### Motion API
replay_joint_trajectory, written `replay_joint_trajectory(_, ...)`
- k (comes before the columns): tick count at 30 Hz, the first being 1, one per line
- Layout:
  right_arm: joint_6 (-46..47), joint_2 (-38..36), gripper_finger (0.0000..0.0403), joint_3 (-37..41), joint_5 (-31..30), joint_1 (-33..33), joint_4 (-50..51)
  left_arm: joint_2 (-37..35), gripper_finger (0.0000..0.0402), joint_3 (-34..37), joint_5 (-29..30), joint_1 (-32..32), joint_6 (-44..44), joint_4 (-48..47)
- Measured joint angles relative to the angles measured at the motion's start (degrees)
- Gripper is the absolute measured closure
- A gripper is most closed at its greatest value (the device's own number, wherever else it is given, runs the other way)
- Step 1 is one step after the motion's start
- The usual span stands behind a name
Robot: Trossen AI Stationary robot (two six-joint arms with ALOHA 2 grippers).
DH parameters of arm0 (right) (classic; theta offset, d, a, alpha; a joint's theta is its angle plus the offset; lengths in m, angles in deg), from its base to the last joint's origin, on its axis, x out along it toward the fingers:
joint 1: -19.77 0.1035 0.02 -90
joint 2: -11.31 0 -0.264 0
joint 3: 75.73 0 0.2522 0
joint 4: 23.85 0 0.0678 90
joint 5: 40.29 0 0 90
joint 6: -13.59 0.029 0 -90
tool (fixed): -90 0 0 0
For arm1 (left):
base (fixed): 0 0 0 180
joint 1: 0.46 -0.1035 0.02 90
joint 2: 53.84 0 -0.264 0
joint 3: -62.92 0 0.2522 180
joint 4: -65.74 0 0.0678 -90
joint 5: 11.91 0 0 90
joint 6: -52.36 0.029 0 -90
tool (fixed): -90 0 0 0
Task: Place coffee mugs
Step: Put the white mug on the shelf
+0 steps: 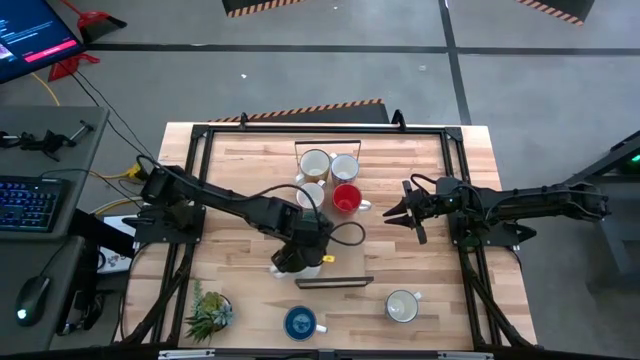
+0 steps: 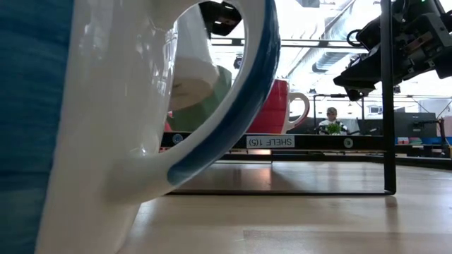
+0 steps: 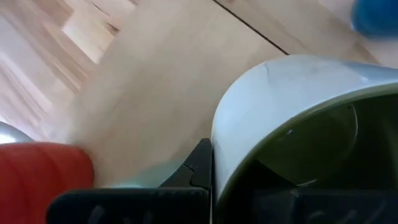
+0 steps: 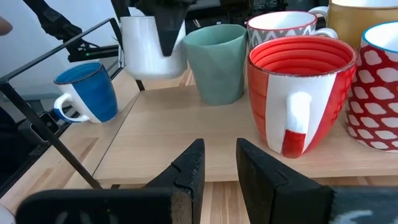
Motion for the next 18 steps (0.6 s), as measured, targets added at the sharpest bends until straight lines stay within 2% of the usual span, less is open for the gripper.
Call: replay_joint_trajectory(18, -0.4, 0.0, 0.0329, 0.0, 0.0, 0.0, -0.8, 2.0, 0.0395, 0.0, -1.9, -0.9, 4.5, 5.0)
